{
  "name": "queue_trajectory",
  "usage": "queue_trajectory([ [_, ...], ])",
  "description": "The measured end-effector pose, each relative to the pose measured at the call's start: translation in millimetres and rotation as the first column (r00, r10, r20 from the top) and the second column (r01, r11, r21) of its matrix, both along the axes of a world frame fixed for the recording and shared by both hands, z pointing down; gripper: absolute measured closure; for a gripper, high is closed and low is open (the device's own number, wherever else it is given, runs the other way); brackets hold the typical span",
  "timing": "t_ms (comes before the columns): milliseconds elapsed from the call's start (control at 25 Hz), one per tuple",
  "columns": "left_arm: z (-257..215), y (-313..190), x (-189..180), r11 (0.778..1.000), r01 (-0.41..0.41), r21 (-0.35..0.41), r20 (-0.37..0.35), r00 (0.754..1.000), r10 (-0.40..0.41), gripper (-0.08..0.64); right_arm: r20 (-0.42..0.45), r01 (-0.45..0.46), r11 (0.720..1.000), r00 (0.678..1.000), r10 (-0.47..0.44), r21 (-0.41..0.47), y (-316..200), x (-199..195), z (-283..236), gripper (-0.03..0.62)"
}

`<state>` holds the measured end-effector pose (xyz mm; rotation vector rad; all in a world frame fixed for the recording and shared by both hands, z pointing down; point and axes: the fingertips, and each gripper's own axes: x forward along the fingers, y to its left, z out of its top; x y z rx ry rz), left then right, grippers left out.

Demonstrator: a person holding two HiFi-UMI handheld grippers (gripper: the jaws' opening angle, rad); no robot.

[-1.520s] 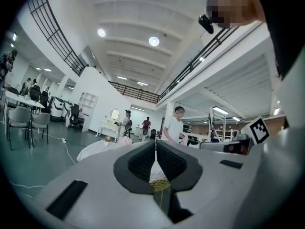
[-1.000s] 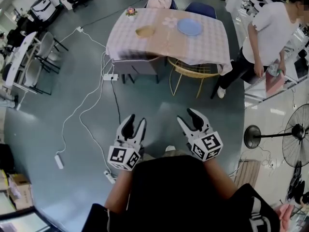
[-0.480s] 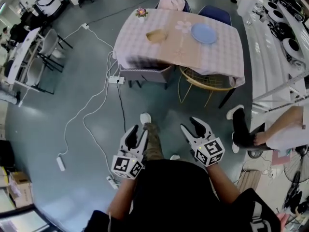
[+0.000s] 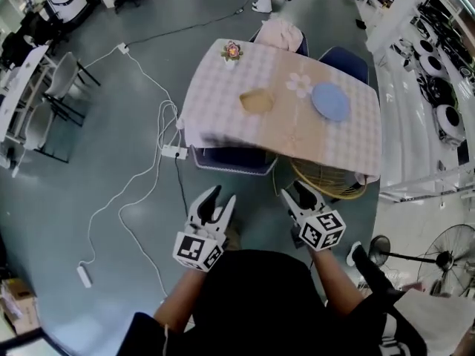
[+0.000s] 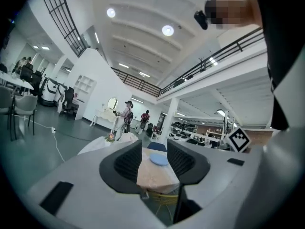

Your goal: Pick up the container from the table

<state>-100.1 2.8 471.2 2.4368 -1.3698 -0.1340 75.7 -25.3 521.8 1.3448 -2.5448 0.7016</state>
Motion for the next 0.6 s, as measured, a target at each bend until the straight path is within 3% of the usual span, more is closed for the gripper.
queue_trajectory([
  [160, -5.4, -56.3, -31.6, 0.999, -0.031, 0.017, 0.025, 0.999, 0.031, 0.413, 0.022, -0.041, 0.999, 0.999, 0.04, 0.025, -80.9, -30.7, -6.9, 0.414],
  [280, -5.3, -88.0, -45.2, 1.0, -0.009, -0.006, 0.019, 1.0, 0.009, 0.413, 0.004, -0.051, 0.999, 0.999, 0.051, 0.01, -123.7, -39.4, 3.7, 0.414],
  [600, -7.4, -152.0, -51.0, 0.995, 0.092, -0.048, -0.01, 0.996, -0.092, 0.413, -0.058, -0.039, 0.995, 0.998, 0.034, -0.09, -231.8, -15.9, 55.8, 0.414],
])
